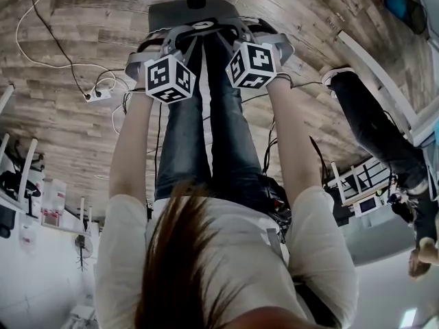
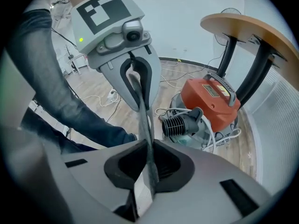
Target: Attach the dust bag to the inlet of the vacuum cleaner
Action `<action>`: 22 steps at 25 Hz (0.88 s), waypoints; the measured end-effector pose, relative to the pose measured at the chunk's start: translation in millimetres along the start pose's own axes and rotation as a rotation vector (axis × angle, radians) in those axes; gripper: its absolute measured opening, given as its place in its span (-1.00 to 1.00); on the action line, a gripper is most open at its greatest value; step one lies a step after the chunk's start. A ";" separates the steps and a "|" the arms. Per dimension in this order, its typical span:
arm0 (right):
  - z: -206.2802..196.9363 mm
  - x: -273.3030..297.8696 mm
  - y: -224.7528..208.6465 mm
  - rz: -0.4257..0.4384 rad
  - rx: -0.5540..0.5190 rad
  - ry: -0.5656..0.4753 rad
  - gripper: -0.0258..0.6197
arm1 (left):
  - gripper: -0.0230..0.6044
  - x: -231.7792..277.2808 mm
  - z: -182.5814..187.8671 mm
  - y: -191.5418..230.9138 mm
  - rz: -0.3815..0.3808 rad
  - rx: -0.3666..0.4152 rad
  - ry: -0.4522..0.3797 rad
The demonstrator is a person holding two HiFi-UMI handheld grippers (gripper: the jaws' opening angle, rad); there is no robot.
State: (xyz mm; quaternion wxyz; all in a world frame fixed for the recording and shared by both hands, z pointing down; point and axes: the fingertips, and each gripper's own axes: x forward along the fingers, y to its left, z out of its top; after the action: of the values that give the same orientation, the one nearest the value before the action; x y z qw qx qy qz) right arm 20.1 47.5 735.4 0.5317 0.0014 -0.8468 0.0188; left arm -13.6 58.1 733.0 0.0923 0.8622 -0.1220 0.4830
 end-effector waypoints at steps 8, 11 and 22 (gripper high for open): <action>-7.3 22.8 -11.0 -0.015 0.026 0.055 -0.81 | -0.80 26.1 -17.4 12.5 0.024 -0.103 0.044; -6.5 30.6 -9.1 -0.006 0.031 0.071 -0.81 | -0.80 30.3 -25.6 12.8 0.030 -0.156 0.045; -5.4 37.4 -14.8 -0.003 0.029 0.091 -0.81 | -0.79 35.7 -32.8 17.8 0.037 -0.182 0.108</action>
State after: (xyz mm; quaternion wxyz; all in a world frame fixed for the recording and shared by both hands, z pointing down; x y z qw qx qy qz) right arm 9.0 33.5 771.9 0.5698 0.0098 -0.8212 0.0304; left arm -27.5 45.9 781.2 0.1679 0.8204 -0.1762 0.5174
